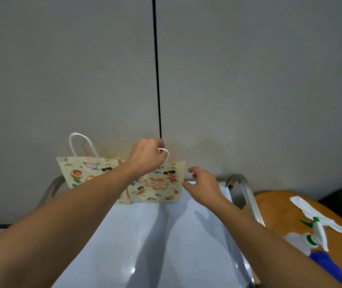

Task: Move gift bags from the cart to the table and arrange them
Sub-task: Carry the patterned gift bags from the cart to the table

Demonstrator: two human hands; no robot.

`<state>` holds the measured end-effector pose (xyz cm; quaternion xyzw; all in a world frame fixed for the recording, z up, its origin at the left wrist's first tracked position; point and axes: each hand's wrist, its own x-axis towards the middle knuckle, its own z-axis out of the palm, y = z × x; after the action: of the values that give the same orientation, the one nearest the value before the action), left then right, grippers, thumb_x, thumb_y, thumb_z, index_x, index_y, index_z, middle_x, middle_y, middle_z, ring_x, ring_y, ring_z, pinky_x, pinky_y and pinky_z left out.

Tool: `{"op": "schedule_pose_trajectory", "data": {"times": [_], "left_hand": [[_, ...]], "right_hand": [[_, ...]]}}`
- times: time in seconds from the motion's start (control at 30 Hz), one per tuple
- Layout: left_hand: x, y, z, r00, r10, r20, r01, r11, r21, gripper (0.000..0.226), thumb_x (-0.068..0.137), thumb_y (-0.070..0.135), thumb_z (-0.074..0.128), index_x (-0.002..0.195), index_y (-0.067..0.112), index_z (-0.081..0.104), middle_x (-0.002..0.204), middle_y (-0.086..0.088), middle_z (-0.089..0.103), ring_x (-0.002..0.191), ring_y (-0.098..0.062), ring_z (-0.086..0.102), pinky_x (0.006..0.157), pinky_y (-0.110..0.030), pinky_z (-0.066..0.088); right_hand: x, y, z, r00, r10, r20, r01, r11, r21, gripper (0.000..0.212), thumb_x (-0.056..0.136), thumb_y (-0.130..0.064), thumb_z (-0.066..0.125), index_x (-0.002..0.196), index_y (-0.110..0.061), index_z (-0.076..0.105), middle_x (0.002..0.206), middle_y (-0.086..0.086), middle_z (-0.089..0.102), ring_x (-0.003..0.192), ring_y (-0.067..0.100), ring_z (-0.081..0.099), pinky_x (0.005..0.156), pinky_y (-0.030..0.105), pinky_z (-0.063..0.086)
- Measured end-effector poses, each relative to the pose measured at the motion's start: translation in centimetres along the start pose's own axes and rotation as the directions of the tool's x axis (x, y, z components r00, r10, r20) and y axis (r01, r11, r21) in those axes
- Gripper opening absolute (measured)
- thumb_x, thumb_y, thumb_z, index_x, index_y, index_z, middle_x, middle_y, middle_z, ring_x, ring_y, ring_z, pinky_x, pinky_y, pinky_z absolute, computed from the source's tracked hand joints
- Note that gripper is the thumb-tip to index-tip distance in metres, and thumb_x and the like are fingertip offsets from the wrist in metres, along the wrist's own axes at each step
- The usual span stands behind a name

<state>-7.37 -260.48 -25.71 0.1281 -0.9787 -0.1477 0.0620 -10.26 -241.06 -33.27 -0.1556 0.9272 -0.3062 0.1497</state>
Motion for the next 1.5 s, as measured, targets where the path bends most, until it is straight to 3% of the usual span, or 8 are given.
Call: {"op": "schedule_pose_trajectory", "data": {"times": [0.2, 0.43, 0.63, 0.8, 0.93, 1.03, 1.37, 1.5], "left_hand": [[0.3, 3.5, -0.9, 0.997, 0.073, 0.03, -0.077, 0.988, 0.133, 0.017, 0.087, 0.028, 0.052, 0.076, 0.017, 0.06, 0.065, -0.007, 0.06, 0.067, -0.03, 0.057, 0.054, -0.029, 0.034], [0.8, 8.1, -3.4, 0.965, 0.258, -0.056, -0.25, 0.961, 0.122, 0.021, 0.087, 0.029, 0.051, 0.068, 0.02, 0.049, 0.059, 0.0, 0.045, 0.068, -0.028, 0.051, 0.06, -0.031, 0.033], [-2.0, 12.7, -6.0, 0.87, 0.48, -0.114, -0.479, 0.877, 0.038, 0.02, 0.088, 0.027, 0.052, 0.07, 0.019, 0.051, 0.059, 0.002, 0.047, 0.067, -0.024, 0.048, 0.055, -0.03, 0.028], [-7.3, 16.7, -6.9, 0.652, 0.747, -0.128, -0.753, 0.658, 0.002, 0.016, 0.085, 0.026, 0.053, 0.071, 0.021, 0.05, 0.076, -0.014, 0.068, 0.075, -0.032, 0.055, 0.063, -0.032, 0.036], [-12.8, 20.1, -7.8, 0.449, 0.877, -0.172, -0.892, 0.449, -0.041, 0.019, 0.087, 0.025, 0.052, 0.077, 0.015, 0.064, 0.068, -0.008, 0.061, 0.068, -0.024, 0.049, 0.062, -0.032, 0.037], [-17.7, 23.3, -8.4, 0.334, 0.922, -0.195, -0.942, 0.322, -0.092, 0.017, 0.087, 0.025, 0.054, 0.07, 0.02, 0.054, 0.069, -0.01, 0.061, 0.068, -0.024, 0.047, 0.062, -0.032, 0.034], [-41.8, 32.1, -5.6, -0.09, 0.989, -0.12, -0.922, -0.128, -0.366, 0.022, 0.08, 0.024, 0.058, 0.06, 0.015, 0.059, 0.057, -0.003, 0.056, 0.063, -0.026, 0.055, 0.06, -0.037, 0.05], [-55.1, 33.9, -4.5, -0.305, 0.947, -0.099, -0.844, -0.317, -0.432, 0.034, 0.08, 0.018, 0.058, 0.052, 0.02, 0.04, 0.049, 0.002, 0.042, 0.058, -0.024, 0.046, 0.055, -0.033, 0.034]], "right_hand": [[1.7, 0.9, -0.8, 0.999, 0.03, -0.019, -0.028, 0.995, 0.094, 0.053, 0.089, -0.036, 0.07, 0.137, -0.019, 0.055, 0.124, 0.007, 0.063, 0.113, 0.026, 0.06, 0.087, 0.034, 0.05], [-0.8, 1.5, -4.5, 0.98, 0.052, -0.193, -0.024, 0.99, 0.142, 0.049, 0.09, -0.04, 0.07, 0.132, -0.019, 0.057, 0.117, 0.004, 0.066, 0.107, 0.024, 0.063, 0.085, 0.034, 0.051], [-7.6, 1.7, -6.7, 0.898, 0.182, -0.4, -0.107, 0.974, 0.201, 0.029, 0.093, -0.047, 0.065, 0.105, -0.021, 0.062, 0.095, -0.006, 0.071, 0.088, 0.018, 0.066, 0.074, 0.037, 0.055], [-17.7, 1.7, -7.0, 0.724, 0.349, -0.594, -0.204, 0.932, 0.299, 0.02, 0.093, -0.041, 0.069, 0.096, -0.023, 0.061, 0.089, -0.01, 0.068, 0.084, 0.013, 0.063, 0.069, 0.033, 0.05], [-26.1, 1.5, -6.9, 0.583, 0.453, -0.674, -0.272, 0.891, 0.364, 0.019, 0.094, -0.04, 0.068, 0.093, -0.023, 0.061, 0.089, -0.009, 0.068, 0.084, 0.012, 0.064, 0.074, 0.038, 0.056], [-32.9, 1.6, -6.3, 0.471, 0.544, -0.695, -0.295, 0.839, 0.457, 0.015, 0.095, -0.039, 0.067, 0.095, -0.025, 0.061, 0.092, -0.009, 0.07, 0.086, 0.009, 0.066, 0.076, 0.04, 0.06], [-59.4, 3.9, 1.0, -0.02, 0.763, -0.646, -0.392, 0.589, 0.707, 0.012, 0.098, -0.038, 0.062, 0.1, -0.028, 0.056, 0.09, -0.01, 0.07, 0.083, 0.009, 0.069, 0.07, 0.033, 0.06], [-71.3, 3.8, 6.0, -0.237, 0.799, -0.552, -0.371, 0.451, 0.812, 0.012, 0.097, -0.036, 0.061, 0.097, -0.025, 0.056, 0.079, -0.005, 0.07, 0.076, 0.013, 0.069, 0.064, 0.034, 0.054]]}}
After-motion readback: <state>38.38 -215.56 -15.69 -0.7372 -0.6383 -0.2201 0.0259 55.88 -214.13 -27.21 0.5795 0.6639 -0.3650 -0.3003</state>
